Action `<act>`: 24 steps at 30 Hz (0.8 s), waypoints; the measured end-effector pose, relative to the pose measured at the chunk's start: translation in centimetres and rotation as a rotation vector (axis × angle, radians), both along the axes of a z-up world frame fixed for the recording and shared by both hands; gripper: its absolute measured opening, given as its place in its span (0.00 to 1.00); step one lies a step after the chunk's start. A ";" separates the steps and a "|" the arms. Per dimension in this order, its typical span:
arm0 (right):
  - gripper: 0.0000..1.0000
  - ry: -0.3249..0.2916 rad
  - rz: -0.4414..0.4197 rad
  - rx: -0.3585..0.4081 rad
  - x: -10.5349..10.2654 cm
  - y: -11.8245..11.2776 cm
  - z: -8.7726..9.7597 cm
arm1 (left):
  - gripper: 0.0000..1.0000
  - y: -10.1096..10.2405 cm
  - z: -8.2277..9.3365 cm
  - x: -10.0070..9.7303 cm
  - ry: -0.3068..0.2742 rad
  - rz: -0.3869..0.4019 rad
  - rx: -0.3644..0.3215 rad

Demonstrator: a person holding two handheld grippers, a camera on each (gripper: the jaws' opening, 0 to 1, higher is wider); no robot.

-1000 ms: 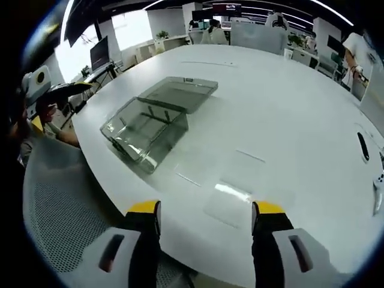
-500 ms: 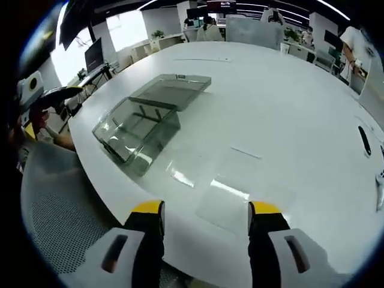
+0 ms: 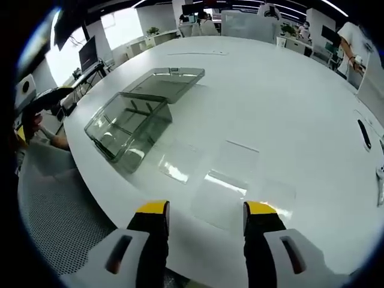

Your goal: Insert the divider into the dual guide fixture by aligning both edges with the guide slots and pushing it downward to the bottom, including one-sided entry, uneven engagement, binding, and posture correction.

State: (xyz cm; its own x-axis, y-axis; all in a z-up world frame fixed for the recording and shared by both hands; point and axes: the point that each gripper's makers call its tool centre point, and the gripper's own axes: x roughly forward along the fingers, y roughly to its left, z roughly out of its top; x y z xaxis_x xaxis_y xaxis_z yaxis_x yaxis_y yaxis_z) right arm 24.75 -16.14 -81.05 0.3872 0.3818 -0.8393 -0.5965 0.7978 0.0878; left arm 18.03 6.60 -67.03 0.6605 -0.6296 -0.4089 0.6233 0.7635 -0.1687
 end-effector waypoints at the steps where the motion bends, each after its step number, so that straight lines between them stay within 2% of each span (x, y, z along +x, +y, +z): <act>1: 0.45 0.004 -0.006 -0.002 0.0 -0.1 -0.1 | 0.96 0.0 -0.1 0.0 0.002 -0.002 0.004; 15: 0.42 0.025 -0.047 -0.013 0.3 -0.4 -0.8 | 0.95 0.0 0.1 -0.1 0.010 0.008 -0.006; 16: 0.42 0.027 -0.049 -0.014 0.3 -0.4 -0.8 | 0.95 1.3 -1.3 -0.3 0.013 0.008 -0.012; 24: 0.39 0.025 -0.106 -0.046 0.7 -0.4 -0.8 | 0.94 1.1 -1.3 -0.4 0.025 0.008 -0.015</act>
